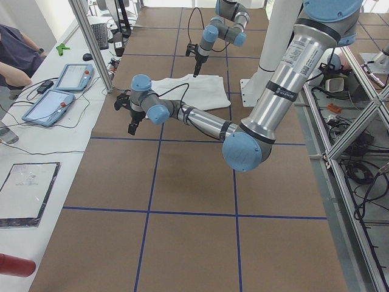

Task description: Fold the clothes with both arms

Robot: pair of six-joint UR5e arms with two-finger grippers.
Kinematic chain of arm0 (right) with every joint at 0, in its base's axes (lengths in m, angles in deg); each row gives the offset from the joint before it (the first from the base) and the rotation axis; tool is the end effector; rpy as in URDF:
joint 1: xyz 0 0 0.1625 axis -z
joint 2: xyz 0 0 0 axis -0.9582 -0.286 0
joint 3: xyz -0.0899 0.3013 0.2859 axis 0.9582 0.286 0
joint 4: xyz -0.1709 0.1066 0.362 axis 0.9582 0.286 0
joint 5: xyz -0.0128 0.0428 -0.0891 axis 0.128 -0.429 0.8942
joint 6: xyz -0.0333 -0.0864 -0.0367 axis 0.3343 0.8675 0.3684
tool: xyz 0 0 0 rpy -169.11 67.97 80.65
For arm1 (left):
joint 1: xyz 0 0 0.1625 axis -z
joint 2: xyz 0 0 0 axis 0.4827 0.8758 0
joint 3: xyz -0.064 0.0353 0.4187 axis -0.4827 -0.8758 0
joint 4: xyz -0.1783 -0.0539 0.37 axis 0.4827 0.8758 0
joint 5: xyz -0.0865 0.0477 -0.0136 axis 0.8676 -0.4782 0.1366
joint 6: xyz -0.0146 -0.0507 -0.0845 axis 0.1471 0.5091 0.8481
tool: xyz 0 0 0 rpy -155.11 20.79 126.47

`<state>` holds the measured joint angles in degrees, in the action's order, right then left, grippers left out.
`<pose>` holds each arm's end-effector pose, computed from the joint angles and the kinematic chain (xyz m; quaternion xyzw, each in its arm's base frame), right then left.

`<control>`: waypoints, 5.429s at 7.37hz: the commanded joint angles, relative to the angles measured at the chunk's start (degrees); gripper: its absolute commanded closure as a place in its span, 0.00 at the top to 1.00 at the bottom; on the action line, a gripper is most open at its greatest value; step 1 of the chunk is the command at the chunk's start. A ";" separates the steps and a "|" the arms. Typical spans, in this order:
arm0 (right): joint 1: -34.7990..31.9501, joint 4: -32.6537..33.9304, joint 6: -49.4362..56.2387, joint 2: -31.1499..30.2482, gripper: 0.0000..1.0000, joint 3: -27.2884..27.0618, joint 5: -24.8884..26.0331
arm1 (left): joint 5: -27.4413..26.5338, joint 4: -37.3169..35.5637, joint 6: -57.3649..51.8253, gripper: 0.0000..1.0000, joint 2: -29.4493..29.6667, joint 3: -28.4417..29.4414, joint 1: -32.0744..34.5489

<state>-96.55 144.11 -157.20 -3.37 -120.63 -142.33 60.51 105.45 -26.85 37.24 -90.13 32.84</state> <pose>-0.5790 -0.3985 0.1869 0.1168 -0.2921 0.1065 0.9432 0.2577 -0.6564 0.4098 0.1884 0.3953 0.0365 0.8983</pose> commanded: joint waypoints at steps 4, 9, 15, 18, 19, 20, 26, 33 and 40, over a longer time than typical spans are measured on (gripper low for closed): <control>0.92 0.44 1.98 11.46 0.41 17.77 -0.30 | 0.58 0.00 0.00 1.00 -0.09 0.05 0.00; 1.72 4.22 3.92 10.31 0.01 17.33 0.13 | 0.58 0.00 0.00 1.00 -0.09 -0.13 0.00; -0.13 8.45 11.91 -2.43 0.68 1.86 1.44 | 0.58 0.00 0.00 1.00 -0.09 -0.04 0.00; -0.30 1.55 11.48 -2.60 1.00 1.42 1.37 | 0.67 0.00 0.00 1.00 -0.09 -0.13 0.00; -0.57 -4.15 10.96 -4.09 1.00 0.81 0.67 | 1.28 0.00 0.00 1.00 -0.09 -0.22 0.00; -1.00 -9.17 10.78 -7.93 1.00 -3.11 -2.30 | 3.11 0.00 0.09 1.00 -0.09 -1.00 -0.17; -3.47 -20.29 9.46 -18.60 1.00 -11.32 -7.60 | -5.97 -0.70 39.54 1.00 -14.51 -28.33 -27.35; -3.56 -20.29 8.23 -18.69 1.00 -11.32 -7.51 | -18.31 -7.56 59.93 0.90 -7.57 -28.43 -48.33; -3.47 -20.29 8.23 -18.78 1.00 -11.24 -7.51 | -18.32 -7.47 60.56 0.73 -6.16 -26.76 -48.34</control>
<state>-100.02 123.82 -148.97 -22.11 -131.94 -149.85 42.13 97.91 33.69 30.99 -117.29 -15.47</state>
